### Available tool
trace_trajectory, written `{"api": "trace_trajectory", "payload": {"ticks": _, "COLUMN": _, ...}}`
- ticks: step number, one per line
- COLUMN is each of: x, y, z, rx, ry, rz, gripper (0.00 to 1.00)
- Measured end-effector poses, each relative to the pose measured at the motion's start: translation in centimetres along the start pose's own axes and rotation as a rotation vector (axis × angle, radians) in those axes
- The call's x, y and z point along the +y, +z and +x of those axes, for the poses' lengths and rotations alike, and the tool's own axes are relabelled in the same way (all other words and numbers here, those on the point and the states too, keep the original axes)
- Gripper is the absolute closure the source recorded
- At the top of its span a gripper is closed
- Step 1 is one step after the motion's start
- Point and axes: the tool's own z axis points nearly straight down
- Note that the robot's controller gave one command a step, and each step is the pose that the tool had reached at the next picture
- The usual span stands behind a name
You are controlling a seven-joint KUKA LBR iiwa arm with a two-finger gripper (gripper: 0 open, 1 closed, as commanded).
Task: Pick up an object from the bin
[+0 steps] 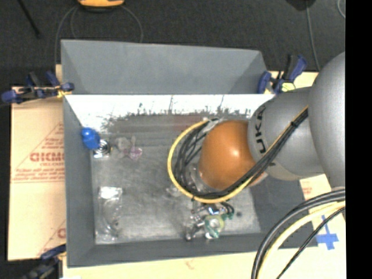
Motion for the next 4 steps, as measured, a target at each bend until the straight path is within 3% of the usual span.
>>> {"api": "trace_trajectory", "payload": {"ticks": 1, "x": -1.4, "y": -8.9, "z": -6.4, "rx": -0.002, "ry": 0.109, "rz": 0.005, "gripper": 0.0}}
{"api": "trace_trajectory", "payload": {"ticks": 2, "x": -6.2, "y": -9.2, "z": -3.2, "rx": 0.009, "ry": 0.165, "rz": 0.004, "gripper": 0.0}}
{"api": "trace_trajectory", "payload": {"ticks": 3, "x": -14.1, "y": -0.3, "z": -5.4, "rx": 0.008, "ry": 0.064, "rz": 0.005, "gripper": 0.0}}
{"api": "trace_trajectory", "payload": {"ticks": 4, "x": -13.8, "y": -0.6, "z": -5.5, "rx": 0.004, "ry": 0.063, "rz": 0.004, "gripper": 1.0}}
